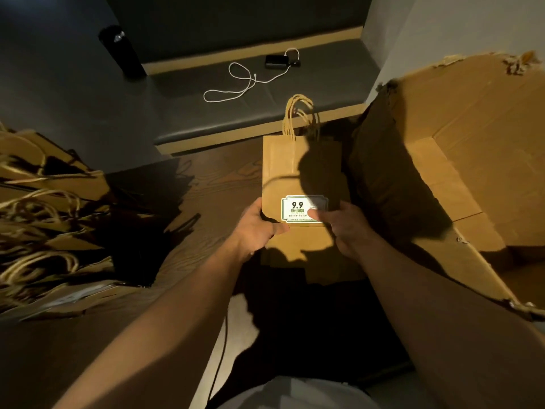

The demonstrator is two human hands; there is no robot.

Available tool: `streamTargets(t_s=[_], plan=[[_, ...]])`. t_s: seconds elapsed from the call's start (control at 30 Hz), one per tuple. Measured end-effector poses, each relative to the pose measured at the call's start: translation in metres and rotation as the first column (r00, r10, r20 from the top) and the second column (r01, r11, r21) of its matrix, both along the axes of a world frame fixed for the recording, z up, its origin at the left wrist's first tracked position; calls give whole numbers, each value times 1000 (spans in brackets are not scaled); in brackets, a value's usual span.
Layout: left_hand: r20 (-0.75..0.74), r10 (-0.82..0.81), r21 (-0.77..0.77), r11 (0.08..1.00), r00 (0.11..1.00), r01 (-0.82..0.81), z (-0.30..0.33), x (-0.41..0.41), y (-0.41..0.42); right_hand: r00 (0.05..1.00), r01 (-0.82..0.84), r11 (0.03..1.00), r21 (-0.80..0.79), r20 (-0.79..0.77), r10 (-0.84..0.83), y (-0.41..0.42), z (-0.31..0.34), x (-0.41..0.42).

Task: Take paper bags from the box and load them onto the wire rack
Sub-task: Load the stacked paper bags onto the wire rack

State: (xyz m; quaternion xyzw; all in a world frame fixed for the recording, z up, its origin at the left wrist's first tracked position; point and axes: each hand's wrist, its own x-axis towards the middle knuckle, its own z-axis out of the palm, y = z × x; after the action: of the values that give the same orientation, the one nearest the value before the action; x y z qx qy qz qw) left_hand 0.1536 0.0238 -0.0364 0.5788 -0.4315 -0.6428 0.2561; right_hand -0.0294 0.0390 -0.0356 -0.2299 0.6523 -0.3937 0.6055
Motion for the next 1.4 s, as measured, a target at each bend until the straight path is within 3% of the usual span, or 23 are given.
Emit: streamTargets(t_s=[0.1,0.23,0.43,0.63,0.77,0.87,0.93,1.03,1.1,1.13,1.27,1.4], plan=[[-163,59,24,998,985,-56,12,25,6,997,64,997,-37,44,-62,-2,13,17],[-272,124,77,991,954,-107,21,56,14,995,61,993,-103,81,-53,-4,31,38],[-294,260,48,965,920,-257,48,93,30,973,-115,990,-82,191,129,3,54,66],[-215,276,23,960,937,-278,53,130,54,952,-246,967,-73,169,255,12,65,96],[-146,237,52,971,961,-231,56,162,78,902,-316,941,-119,270,337,20,76,120],[-47,99,149,985,994,-91,55,196,97,825,-423,899,-110,364,433,28,88,131],[61,-92,232,970,994,76,57,217,105,782,-492,867,-84,395,482,32,92,137],[428,-349,323,921,834,220,61,247,113,753,-546,835,-67,398,524,38,98,153],[648,-363,295,930,669,219,51,271,115,751,-570,820,-62,367,550,46,106,167],[696,-344,287,938,631,195,46,281,116,749,-586,807,-70,335,572,48,109,174],[700,-387,303,922,600,242,47,299,119,749,-600,788,-138,247,614,51,115,201],[705,-517,397,855,485,334,37,297,123,791,-590,795,-141,97,604,52,119,226]])
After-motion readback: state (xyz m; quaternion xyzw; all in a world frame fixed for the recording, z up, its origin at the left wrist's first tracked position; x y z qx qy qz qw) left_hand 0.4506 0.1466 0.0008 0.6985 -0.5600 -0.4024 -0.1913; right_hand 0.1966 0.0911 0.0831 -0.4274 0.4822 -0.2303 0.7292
